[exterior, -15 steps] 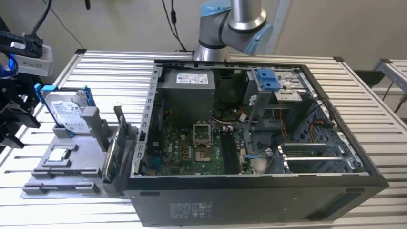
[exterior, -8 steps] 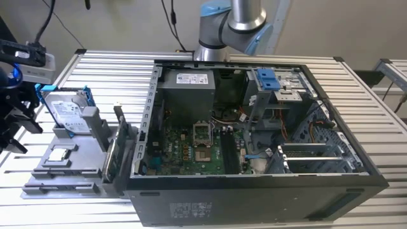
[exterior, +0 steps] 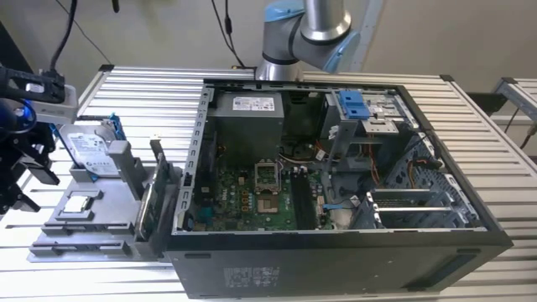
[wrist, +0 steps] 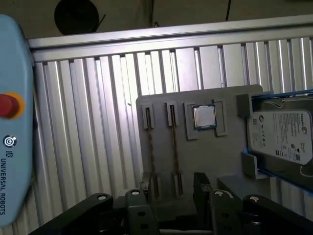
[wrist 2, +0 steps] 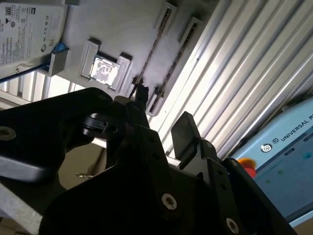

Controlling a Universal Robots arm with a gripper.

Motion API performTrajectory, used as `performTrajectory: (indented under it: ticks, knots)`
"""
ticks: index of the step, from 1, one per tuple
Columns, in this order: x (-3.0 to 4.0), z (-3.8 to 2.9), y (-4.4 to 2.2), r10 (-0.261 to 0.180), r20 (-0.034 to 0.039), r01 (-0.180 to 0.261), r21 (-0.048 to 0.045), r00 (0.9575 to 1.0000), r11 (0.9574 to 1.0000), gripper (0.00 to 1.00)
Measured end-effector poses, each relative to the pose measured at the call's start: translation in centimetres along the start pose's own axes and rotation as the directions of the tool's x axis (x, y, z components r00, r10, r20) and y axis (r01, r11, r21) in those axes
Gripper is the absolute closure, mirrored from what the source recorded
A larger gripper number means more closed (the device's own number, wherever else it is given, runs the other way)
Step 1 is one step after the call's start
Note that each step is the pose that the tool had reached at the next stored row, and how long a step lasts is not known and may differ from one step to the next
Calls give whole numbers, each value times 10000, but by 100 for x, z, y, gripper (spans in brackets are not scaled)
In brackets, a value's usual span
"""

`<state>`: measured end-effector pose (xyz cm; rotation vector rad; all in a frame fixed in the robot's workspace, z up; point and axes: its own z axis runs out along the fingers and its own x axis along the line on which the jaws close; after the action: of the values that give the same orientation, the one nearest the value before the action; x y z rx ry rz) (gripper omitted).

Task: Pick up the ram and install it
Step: 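Pick up the ram and move it above insertion slot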

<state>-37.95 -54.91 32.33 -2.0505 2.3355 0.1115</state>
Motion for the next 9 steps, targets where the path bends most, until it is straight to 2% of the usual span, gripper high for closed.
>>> performTrajectory:
  ticks: [9]
  knots:
    - [12, 164, -6, -44, -2, 44, -3, 10000, 10000, 52]
